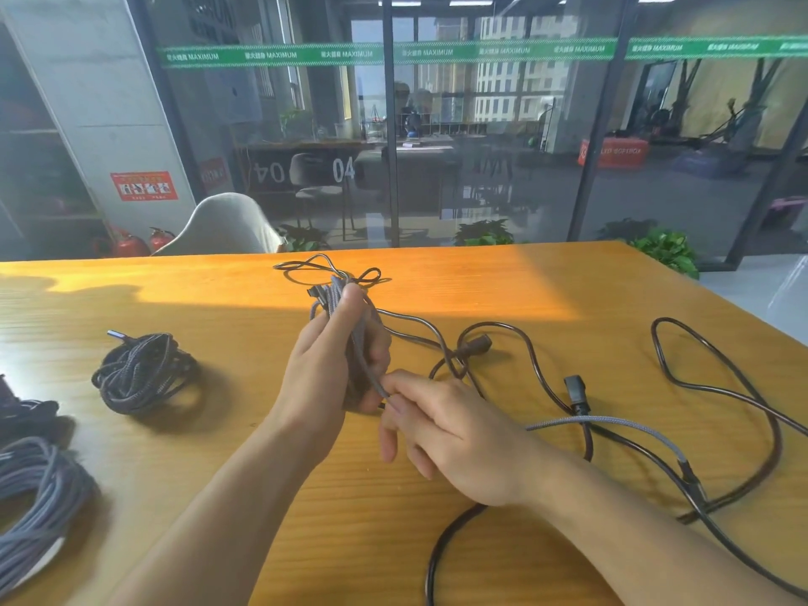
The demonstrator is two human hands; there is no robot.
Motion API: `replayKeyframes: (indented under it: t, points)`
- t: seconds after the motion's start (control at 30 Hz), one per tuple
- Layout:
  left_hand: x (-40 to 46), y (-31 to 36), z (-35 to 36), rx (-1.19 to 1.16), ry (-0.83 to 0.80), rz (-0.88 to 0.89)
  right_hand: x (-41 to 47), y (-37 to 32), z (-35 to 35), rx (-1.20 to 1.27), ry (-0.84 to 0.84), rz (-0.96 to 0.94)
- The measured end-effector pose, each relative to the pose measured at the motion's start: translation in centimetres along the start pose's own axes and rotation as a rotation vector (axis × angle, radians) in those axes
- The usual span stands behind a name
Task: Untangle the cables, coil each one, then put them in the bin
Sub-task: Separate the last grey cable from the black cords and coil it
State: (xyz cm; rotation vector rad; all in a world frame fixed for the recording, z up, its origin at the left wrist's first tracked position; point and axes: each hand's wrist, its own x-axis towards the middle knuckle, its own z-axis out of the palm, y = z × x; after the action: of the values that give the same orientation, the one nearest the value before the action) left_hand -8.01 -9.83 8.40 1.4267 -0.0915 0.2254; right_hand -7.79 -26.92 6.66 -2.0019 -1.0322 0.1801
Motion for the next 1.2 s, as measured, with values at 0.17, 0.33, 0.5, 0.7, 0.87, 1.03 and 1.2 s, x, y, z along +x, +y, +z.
replayKeyframes:
  t: [0.17, 0.33, 0.5, 0.7, 0.87, 1.03, 1.2]
  points:
    - [0.3, 1.0, -0.7, -0.357, -0.037, -0.035, 0.5, 2.4, -1.5, -0.34, -0.067, 0.032]
    - [0.4, 1.5, -2.9, -0.344, -0.145, -0.031, -0.5, 7.1, -8.1, -0.6, 0.18, 0.213]
    - [-0.1, 1.4, -2.9, -0.252, -0.235, -0.103, -0.7, 8.9, -9.6, -0.46, 0.324, 0.216]
    - [-0.4, 1.0, -2.5, -0.103, -0.313, -0.124, -0.2, 8.5, -8.7, -0.788, 0.49, 0.179]
    - [-0.6, 1.1, -2.2, -0.037, -0.367, -0.114, 0.0, 6.2, -6.7, -0.246, 0.629, 0.185]
    - [-1.2, 0.9, -1.3, 0.111, -0.476, -0.073, 0.6, 4.6, -5.9, 0.052, 0.781, 0.171]
    - [-1.7, 0.8, -0.5, 0.213, -0.553, -0.054, 0.6, 3.3, -6.4, 0.966, 0.592, 0.291]
